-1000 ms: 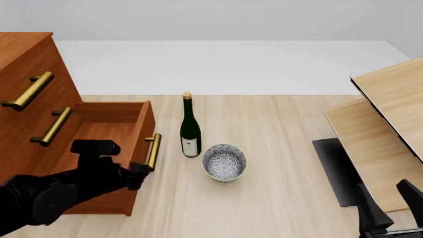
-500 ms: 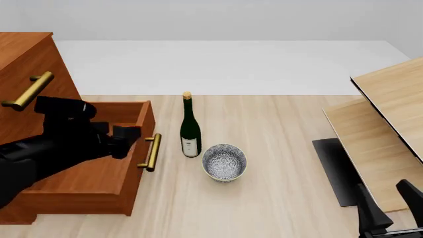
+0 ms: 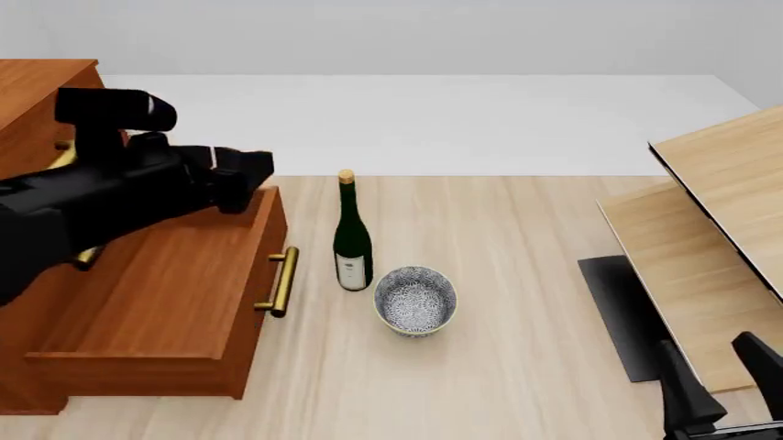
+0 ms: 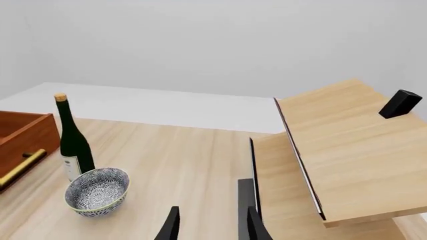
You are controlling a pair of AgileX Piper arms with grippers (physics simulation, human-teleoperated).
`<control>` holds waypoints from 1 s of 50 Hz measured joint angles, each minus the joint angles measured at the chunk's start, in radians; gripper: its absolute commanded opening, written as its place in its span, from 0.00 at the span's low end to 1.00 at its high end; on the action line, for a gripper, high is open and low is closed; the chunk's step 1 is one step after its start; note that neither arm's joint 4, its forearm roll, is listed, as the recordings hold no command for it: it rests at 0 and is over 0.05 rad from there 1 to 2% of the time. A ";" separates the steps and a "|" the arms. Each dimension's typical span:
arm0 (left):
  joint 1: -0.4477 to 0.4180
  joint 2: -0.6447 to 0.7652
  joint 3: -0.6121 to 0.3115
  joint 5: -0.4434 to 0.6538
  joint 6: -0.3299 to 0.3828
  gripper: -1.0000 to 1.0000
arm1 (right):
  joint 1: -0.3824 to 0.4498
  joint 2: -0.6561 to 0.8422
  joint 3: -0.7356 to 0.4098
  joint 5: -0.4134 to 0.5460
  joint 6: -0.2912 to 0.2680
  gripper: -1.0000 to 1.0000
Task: Put the wine bottle in the bottom drawer of the cabinet.
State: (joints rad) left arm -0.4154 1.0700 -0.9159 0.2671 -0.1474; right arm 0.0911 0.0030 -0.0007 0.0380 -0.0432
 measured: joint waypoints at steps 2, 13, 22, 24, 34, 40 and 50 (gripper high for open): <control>-0.002 0.013 -0.016 -0.006 0.006 1.00 | 0.000 0.000 0.000 0.000 0.000 1.00; -0.029 0.089 -0.088 -0.044 0.055 1.00 | 0.000 0.001 0.000 0.001 0.003 1.00; -0.049 0.156 -0.132 -0.088 0.112 1.00 | 0.001 0.001 0.000 0.002 0.004 1.00; -0.052 0.171 -0.139 -0.099 0.120 1.00 | 0.001 0.002 0.000 0.002 0.005 1.00; -0.060 0.236 -0.173 -0.154 0.156 1.00 | 0.002 0.003 0.000 0.001 0.010 1.00; -0.064 0.270 -0.182 -0.187 0.181 1.00 | 0.002 0.005 0.000 0.001 0.014 1.00; -0.080 0.311 -0.175 -0.239 0.205 1.00 | 0.000 0.004 0.000 0.001 0.022 1.00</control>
State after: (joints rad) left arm -0.4952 1.3811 -1.0904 0.0279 0.0571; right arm 0.0911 0.0072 -0.0005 0.0390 -0.0214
